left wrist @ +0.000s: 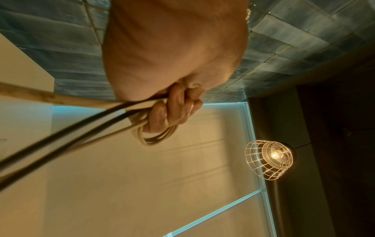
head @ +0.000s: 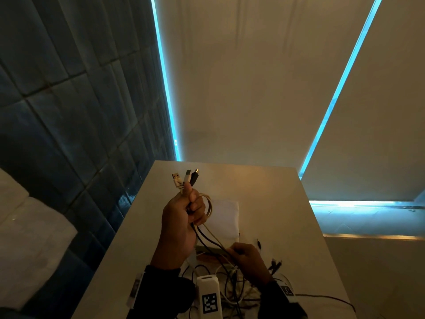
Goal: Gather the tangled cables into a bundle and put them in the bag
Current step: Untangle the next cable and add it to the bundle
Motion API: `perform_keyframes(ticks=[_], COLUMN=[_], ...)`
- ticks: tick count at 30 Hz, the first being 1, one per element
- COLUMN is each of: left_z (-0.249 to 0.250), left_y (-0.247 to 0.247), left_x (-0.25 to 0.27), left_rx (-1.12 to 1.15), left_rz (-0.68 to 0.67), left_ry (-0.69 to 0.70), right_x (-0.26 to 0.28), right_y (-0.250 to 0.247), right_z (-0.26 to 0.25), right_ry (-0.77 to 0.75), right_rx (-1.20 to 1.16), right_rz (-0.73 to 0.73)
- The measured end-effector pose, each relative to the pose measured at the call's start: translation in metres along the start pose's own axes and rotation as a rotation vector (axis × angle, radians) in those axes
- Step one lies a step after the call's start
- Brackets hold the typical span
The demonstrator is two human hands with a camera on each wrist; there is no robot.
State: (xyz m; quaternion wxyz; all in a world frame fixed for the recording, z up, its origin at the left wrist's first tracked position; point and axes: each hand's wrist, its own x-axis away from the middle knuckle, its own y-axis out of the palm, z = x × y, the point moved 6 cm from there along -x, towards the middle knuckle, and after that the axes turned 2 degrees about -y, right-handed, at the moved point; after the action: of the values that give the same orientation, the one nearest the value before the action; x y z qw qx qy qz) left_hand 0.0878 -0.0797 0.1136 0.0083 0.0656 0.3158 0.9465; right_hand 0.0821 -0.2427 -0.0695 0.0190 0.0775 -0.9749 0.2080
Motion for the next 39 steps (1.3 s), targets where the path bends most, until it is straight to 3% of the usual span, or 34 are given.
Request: perform_keyframes(ticks=[3,6,9,15,19,27,39], left_z=[-0.001,-0.003,-0.006,-0.017,-0.017,-0.009,-0.010], left_y=[-0.002,-0.007,-0.012,-0.014,-0.010,0.000,0.003], left_x=[-0.001,-0.005,-0.008,-0.008,-0.004,-0.003,-0.001], left_rx=[-0.032,-0.091,-0.137,-0.212,-0.279,0.133,0.049], left_rz=[0.015,0.048,0.079,0.143,0.159,0.038,0.027], left_ry=[-0.002,-0.016,-0.040,-0.084,-0.094,-0.084,-0.017], right_x=[-0.002,-0.006,-0.008,0.012,0.025,0.025,0.010], right_y=[-0.005,-0.023,-0.042,-0.048,-0.039,-0.025,-0.005], right_z=[0.007,-0.009,-0.052,-0.145,-0.174,-0.153,-0.066], right_ry=[0.035,0.073,-0.028,-0.295,-0.379,-0.270,-0.098], right_rx=[0.043,0.033,-0.160,-0.428,-0.477,-0.479,-0.302], right_rz=[0.063,0.229,0.344,0.242,0.102,-0.112,-0.132])
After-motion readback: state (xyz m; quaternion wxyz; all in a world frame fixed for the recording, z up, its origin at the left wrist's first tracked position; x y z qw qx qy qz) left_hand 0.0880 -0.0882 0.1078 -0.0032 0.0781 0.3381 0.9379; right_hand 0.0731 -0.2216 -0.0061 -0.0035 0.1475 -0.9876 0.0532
